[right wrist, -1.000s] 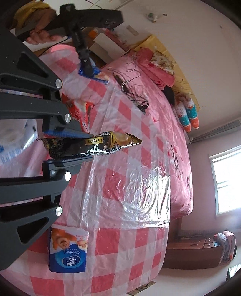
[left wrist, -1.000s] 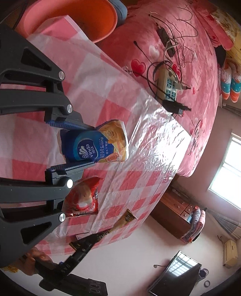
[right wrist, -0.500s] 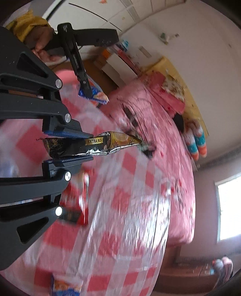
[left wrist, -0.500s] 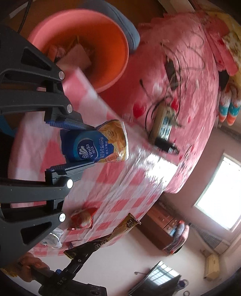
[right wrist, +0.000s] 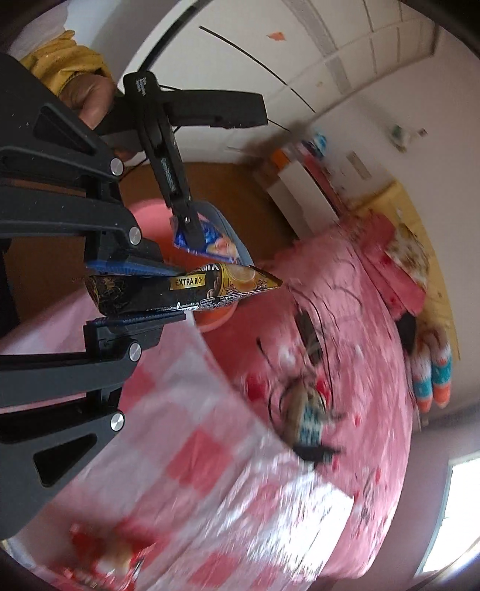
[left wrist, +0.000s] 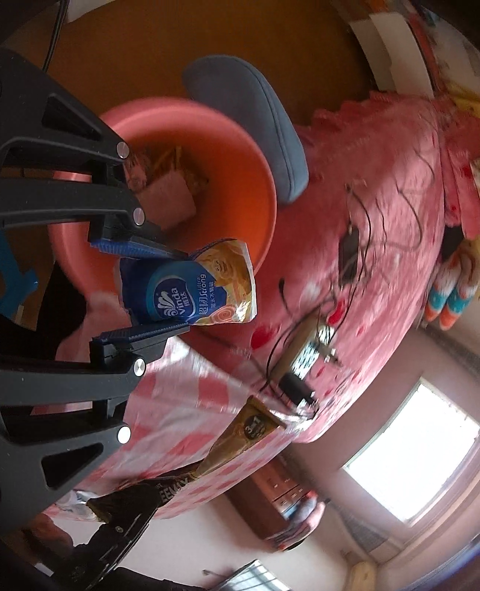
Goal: Collect trash
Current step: 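Carry both items to the orange bucket and open both tools to drop them, then move both open tools back over the table toward the milk carton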
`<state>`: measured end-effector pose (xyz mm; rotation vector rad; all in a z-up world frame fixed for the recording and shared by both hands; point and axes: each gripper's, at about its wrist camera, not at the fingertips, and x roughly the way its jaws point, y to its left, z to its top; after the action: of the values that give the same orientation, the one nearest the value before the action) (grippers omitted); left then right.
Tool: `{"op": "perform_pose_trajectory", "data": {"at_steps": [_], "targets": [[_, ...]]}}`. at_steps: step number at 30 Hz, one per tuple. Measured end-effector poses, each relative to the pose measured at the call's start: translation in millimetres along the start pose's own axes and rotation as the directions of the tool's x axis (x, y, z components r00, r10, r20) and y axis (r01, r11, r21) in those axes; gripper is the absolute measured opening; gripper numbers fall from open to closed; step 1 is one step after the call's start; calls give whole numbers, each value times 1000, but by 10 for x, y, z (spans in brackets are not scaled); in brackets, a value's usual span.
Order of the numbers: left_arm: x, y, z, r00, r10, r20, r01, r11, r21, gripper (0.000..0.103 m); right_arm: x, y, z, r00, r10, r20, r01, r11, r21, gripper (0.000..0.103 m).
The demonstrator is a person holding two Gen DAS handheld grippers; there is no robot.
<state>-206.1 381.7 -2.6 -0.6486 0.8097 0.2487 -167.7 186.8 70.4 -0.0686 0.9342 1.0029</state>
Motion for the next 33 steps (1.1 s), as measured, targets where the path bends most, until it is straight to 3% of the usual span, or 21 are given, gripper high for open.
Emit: {"op": "perform_pose_trajectory", "data": {"at_steps": [2,4,5,6,8,9,18,25,33], "targets": [[16,143,9,1000,13,1,-13,999,-31,38,143,121,74,1000,13,-15,-13,1000,-20,20],[48,261,1,1000,28,-4,-28,998,-63,51,307,230,134,999,19,-28,-20,999,-35,22],[69,338,-2,999,39,-9,-40,996,-84,58,376,254,154,999,23,-31,-24,999,-34,35],[71,403,-11,999,49,-11,-50,994,-97,65,445,267,165,999,29,-36,-30,999,-29,54],[94,508,-28,997,73,-19,-75,990,-121,71,510,259,153,999,26,-31,-26,1000,3,76],[102,539,-29,997,77,-23,-79,989,-125,74,509,239,139,999,32,-29,-32,999,21,80],[142,602,-30,995,93,-31,-96,988,-119,77,118,-7,-3,995,-86,55,81,993,85,90],[114,274,-53,998,58,-8,-58,998,-22,77,-330,-279,-175,979,-157,131,135,977,165,91],[93,-195,-131,1000,-1,-13,2,995,100,78,-685,-444,-363,945,-259,201,226,959,173,92]]}}
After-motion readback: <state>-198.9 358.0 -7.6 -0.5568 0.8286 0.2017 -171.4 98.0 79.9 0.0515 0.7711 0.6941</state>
